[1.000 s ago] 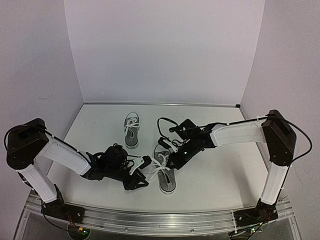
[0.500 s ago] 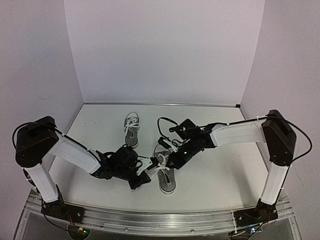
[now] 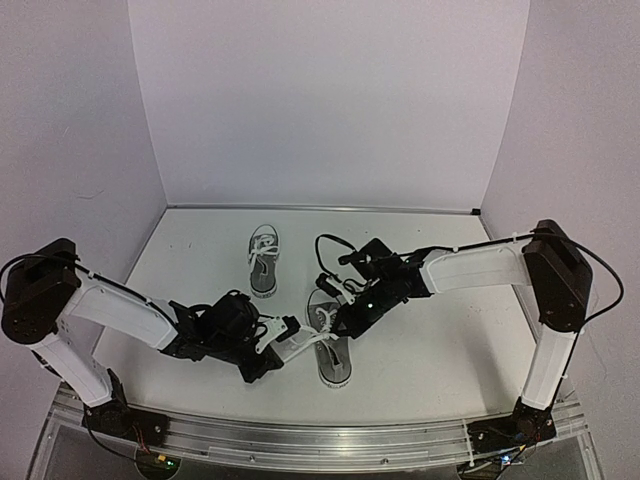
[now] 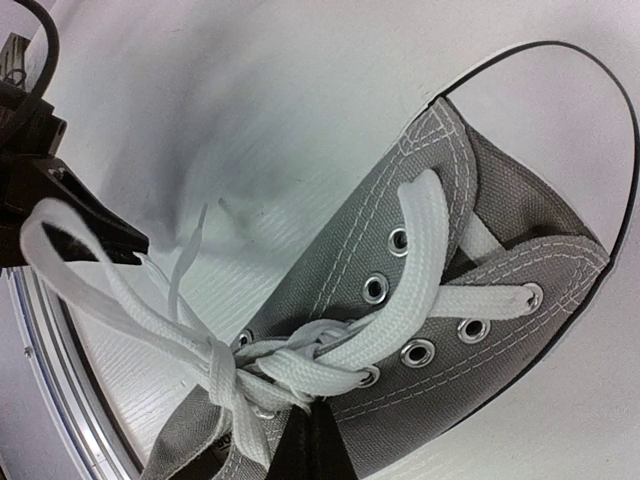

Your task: Tie the shoes

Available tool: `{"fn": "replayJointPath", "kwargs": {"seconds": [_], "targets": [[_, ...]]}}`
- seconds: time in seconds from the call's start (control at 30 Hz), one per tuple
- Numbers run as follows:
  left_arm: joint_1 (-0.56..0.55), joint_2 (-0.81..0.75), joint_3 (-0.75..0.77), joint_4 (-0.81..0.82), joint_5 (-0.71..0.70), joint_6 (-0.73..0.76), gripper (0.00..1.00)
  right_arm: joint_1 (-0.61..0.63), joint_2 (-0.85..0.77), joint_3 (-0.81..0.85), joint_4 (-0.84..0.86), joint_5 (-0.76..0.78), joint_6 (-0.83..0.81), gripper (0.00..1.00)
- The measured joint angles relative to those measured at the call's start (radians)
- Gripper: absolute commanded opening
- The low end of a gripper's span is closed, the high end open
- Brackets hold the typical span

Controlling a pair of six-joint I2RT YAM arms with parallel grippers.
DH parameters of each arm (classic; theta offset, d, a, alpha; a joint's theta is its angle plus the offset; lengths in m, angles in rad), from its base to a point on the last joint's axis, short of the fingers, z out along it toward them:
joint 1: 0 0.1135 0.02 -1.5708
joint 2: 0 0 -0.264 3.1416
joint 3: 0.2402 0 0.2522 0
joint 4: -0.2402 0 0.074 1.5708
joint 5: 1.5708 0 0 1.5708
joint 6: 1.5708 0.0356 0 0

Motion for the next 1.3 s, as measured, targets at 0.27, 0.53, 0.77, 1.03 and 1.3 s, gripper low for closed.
{"fn": "replayJointPath", "kwargs": {"seconds": [0.27,0.53,0.77,1.03,1.3], "targets": [[0.0,-0.036,-0.005,-0.058,0.007,-0.06,0.0,0.0,0.002,0.0,0.004,-0.001,0.0,0.0],[-0.001,-0.1,-0.004,-0.175,0.006,-0.149,0.0,0.0,0.004,0.0,0.009,-0.003,0.0,0.0],[-0.004,-0.159,-0.004,-0.243,-0.006,-0.223,0.0,0.0,0.015,0.0,0.016,-0.006,0.002,0.0],[-0.005,-0.169,-0.005,-0.309,-0.045,-0.3,0.0,0.0,0.015,0.0,0.017,-0.007,0.003,0.0],[-0.005,-0.193,-0.004,-0.359,-0.09,-0.353,0.0,0.0,0.015,0.0,0.018,-0.007,0.003,0.0]]}}
